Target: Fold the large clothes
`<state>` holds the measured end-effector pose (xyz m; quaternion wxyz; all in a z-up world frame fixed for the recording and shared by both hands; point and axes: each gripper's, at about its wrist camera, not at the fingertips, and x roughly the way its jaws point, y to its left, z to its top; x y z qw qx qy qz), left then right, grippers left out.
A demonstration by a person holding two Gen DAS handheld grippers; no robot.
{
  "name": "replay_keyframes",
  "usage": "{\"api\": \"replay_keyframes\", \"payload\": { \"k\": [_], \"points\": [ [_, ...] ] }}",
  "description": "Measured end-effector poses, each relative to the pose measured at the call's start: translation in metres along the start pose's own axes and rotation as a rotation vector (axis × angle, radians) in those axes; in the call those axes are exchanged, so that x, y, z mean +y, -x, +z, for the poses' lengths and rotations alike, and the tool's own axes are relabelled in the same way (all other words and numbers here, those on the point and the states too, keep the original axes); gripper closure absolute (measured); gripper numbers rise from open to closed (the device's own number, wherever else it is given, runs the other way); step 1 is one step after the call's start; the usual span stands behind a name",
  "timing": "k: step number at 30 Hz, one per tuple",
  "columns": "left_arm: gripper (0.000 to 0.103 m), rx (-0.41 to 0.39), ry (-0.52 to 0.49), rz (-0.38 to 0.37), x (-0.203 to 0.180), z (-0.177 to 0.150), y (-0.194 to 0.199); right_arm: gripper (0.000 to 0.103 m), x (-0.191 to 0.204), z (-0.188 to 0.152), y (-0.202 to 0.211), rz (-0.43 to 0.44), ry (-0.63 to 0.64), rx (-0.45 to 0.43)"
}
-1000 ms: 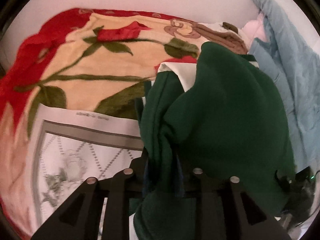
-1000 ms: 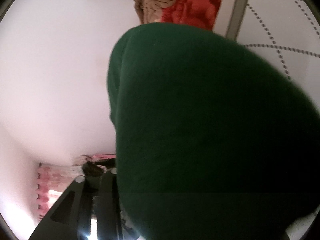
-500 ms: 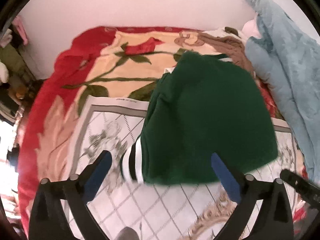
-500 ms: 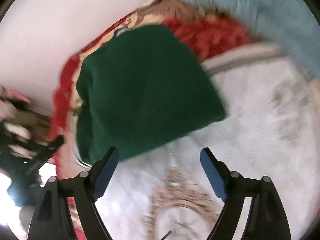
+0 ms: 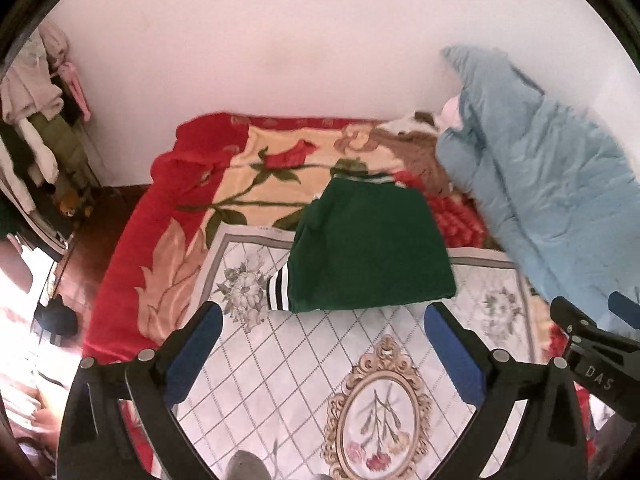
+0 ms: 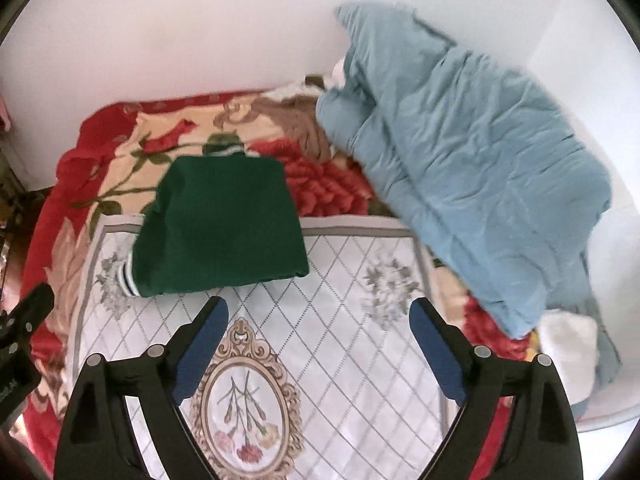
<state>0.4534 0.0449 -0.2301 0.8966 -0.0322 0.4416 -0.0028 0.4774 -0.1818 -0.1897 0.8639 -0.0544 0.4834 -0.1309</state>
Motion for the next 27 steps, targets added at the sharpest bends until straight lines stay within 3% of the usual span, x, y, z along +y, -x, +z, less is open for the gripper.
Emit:
{"api": "replay_keyframes", "payload": {
  "k": [8, 14, 20, 27],
  "points": [
    [0.0, -0.063, -0.013, -0.006, -0.003, -0.01, 0.113, 0.01, -0.032, -0.028, 0.148, 0.02, -0.02, -0.083],
    [0.0, -0.087, -0.002, 0.002, 0.0, -0.023, 0.175, 0.01, -0.05, -0.045, 0.23, 0.034, -0.015, -0.133],
    [0.0, -0.13, -0.01, 0.005, -0.001, -0.035, 0.222, 0.01, -0.068, -0.064, 0.301, 0.034, -0.013, -0.203],
    [0.0, -0.159, -0.032, 0.016, -0.005, -0.047, 0.261, 0.01, -0.078, -0.087, 0.355, 0.057, -0.011, -0.245]
  ]
}}
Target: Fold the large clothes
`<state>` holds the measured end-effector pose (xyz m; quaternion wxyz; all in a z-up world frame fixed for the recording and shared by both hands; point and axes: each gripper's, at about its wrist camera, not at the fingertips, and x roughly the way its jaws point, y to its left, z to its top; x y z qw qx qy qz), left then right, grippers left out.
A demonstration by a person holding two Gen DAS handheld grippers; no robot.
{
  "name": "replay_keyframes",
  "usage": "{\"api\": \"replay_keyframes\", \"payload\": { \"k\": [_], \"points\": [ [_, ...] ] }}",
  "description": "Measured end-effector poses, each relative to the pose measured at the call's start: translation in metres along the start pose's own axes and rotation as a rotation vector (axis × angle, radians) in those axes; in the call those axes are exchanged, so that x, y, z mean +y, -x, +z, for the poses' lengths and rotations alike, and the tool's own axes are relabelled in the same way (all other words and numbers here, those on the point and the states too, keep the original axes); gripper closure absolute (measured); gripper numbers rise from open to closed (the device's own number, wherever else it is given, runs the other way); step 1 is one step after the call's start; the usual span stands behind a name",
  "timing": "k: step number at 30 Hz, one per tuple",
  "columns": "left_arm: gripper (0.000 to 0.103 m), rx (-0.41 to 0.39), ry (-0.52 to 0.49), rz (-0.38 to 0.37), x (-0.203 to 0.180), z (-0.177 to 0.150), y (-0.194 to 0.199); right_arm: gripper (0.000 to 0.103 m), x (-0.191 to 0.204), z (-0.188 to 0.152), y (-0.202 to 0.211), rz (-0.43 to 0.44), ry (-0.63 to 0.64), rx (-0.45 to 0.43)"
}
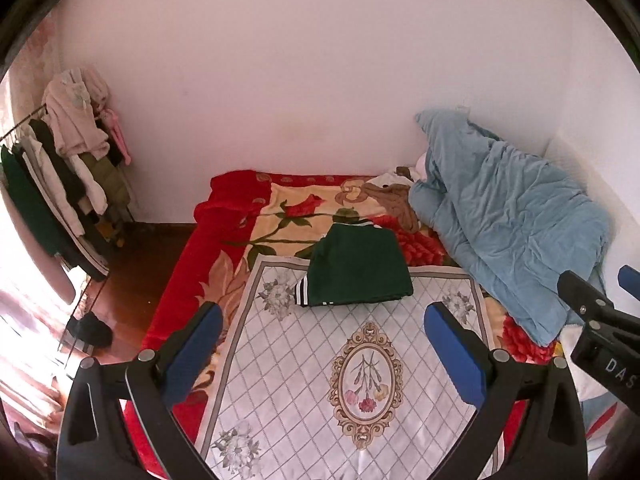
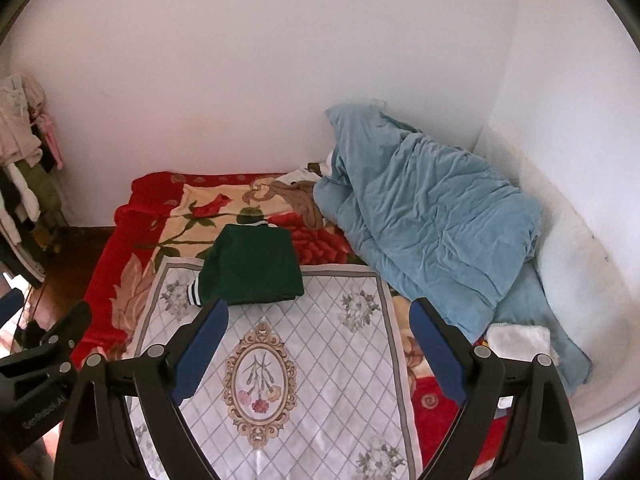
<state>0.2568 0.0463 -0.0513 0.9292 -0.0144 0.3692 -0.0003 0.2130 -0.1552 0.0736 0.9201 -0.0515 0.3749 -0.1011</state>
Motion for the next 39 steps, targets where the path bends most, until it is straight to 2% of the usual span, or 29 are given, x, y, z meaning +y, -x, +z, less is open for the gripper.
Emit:
{"api": "replay_keyframes", "payload": {
  "k": [9, 19, 28, 39],
  "points": [
    [0.0, 0.048, 0.021, -0.011, 0.0, -0.01, 0.028, 0.01, -0.009, -0.013, 0.039, 0.044, -0.001, 0.02],
    [0.0, 0.017, 0.024, 0.001, -0.005, -0.015, 0.047, 0.01, -0.016, -0.017, 0.055, 0.044, 0.017, 0.028],
    [0.0, 0.004, 0.043, -0.002, -0.003, -0.016, 0.052, 0.005, -0.022, -0.013, 0.068, 0.054, 0.027, 0.008],
    [0.0, -0.022, 0.033, -0.007, -0.006, -0.015, 0.063, 0.004, -0.023, -0.012, 0.069, 0.054, 0.029, 0.003]
  ]
}}
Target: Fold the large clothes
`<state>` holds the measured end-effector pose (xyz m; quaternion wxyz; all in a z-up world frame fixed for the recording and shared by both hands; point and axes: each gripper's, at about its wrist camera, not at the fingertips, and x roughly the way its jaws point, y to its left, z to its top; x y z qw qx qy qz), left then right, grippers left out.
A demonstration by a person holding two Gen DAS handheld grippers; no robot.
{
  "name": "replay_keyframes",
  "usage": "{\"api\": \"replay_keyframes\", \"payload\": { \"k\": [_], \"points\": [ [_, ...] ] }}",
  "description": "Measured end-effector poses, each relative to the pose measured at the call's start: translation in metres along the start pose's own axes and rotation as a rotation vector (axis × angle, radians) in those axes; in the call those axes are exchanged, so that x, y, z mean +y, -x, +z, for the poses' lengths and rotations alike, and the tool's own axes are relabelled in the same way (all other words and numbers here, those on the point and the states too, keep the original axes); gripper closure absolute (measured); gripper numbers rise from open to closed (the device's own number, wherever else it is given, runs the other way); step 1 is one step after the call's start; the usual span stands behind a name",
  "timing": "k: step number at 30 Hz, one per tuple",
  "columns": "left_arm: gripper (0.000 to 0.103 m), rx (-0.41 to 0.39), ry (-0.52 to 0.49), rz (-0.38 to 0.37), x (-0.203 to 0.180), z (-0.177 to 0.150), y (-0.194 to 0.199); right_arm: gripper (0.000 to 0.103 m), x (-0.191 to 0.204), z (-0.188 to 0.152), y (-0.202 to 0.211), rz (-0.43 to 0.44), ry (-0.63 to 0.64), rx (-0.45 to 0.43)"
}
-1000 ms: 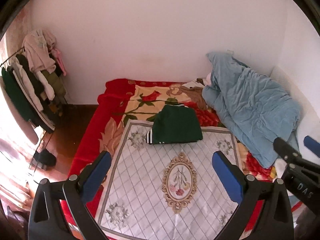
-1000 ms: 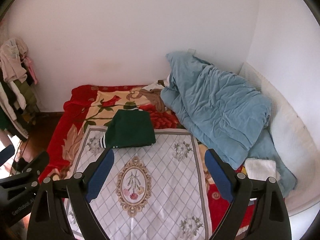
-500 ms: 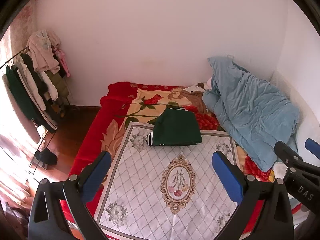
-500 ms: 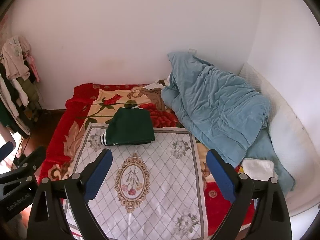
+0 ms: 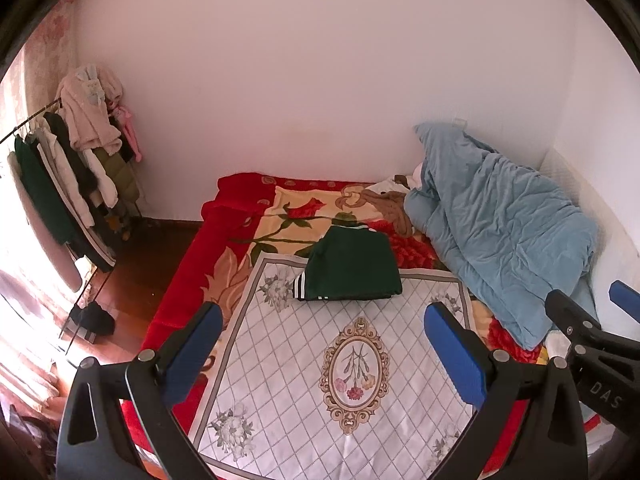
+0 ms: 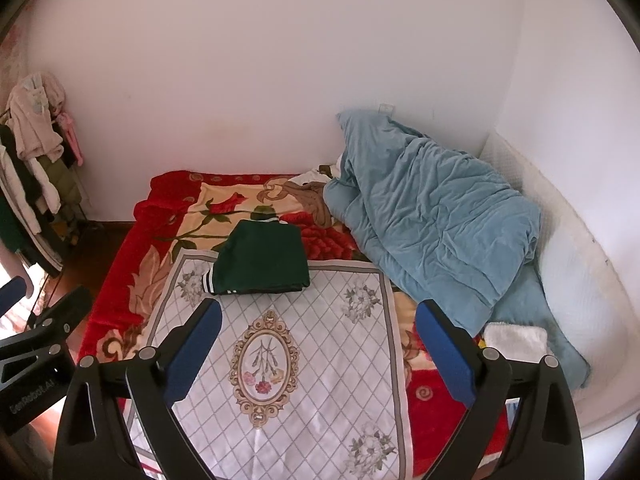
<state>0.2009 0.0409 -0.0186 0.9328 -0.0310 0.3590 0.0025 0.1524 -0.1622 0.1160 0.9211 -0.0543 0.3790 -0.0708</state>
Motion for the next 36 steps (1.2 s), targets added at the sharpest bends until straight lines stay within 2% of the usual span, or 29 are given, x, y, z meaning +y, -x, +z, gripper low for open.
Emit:
{"api": "replay_keyframes", "payload": {
  "k": [10, 36],
  "points": [
    [0.0, -0.002, -0.005, -0.001, -0.001, 0.002, 0.002, 0.004, -0.004, 0.004, 0.001, 0.011, -0.022, 0.008],
    [0.0, -0.002, -0.025, -0.009, 0.001, 0.002, 0.008, 0.004, -0.01, -0.027, 0.023, -0.015, -0.048, 0.005]
  ]
}}
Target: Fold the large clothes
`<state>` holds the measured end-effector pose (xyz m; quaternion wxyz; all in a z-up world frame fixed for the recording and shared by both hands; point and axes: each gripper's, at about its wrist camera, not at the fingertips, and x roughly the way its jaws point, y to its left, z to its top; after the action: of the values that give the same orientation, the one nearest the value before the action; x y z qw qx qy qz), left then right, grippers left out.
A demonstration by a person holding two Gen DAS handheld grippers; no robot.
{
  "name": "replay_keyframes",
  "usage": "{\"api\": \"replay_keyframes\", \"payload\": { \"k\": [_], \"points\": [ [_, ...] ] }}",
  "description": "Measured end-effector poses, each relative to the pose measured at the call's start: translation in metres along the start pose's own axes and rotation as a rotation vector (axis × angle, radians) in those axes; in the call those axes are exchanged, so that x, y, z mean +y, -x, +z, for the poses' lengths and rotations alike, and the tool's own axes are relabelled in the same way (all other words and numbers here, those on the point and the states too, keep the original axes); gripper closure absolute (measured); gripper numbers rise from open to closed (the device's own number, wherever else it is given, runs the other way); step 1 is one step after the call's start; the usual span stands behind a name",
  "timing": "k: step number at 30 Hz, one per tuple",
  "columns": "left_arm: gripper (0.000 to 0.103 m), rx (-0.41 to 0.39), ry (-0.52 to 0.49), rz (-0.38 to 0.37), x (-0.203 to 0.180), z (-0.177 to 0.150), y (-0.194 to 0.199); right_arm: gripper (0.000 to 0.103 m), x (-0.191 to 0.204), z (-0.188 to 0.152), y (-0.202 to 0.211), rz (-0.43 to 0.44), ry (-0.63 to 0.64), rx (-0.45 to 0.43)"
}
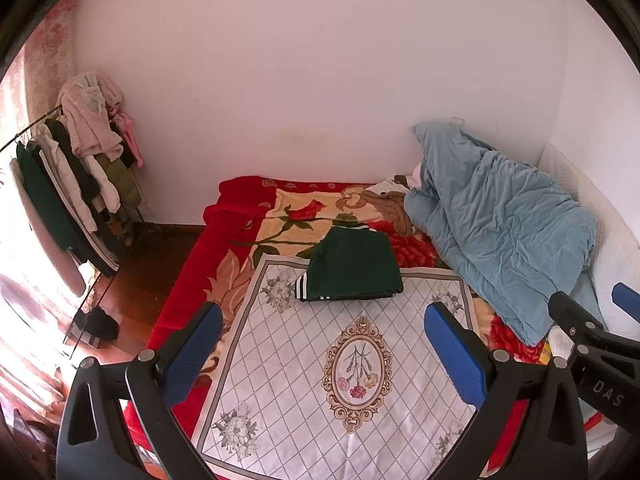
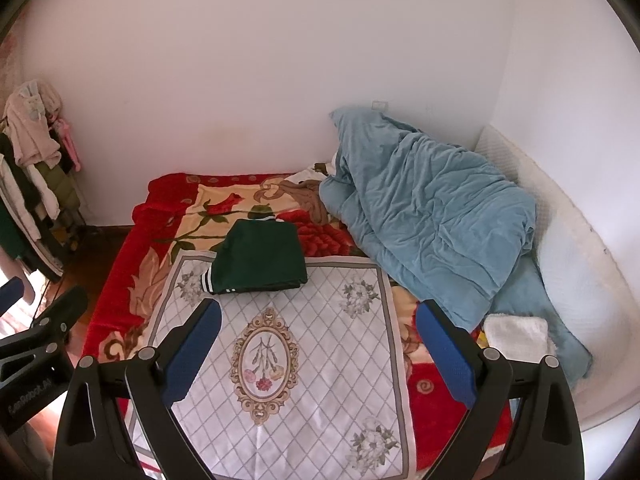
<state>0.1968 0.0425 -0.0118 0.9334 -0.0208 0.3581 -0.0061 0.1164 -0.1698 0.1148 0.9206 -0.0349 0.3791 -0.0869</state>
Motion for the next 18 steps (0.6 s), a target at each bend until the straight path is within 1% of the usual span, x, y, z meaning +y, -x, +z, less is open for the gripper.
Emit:
{"api": "replay_keyframes", "payload": {
  "k": [9, 18],
  "points": [
    [0.0, -0.009, 0.004, 0.003, 0.011, 0.0, 0.003, 0.004, -0.003, -0.002, 0.003, -0.002, 0.004, -0.006],
    [0.0, -0.014, -0.003, 0.002, 0.013, -0.001, 0.005, 0.004, -0.004, -0.002, 0.003, -0.005, 0.009, -0.008]
  ]
}}
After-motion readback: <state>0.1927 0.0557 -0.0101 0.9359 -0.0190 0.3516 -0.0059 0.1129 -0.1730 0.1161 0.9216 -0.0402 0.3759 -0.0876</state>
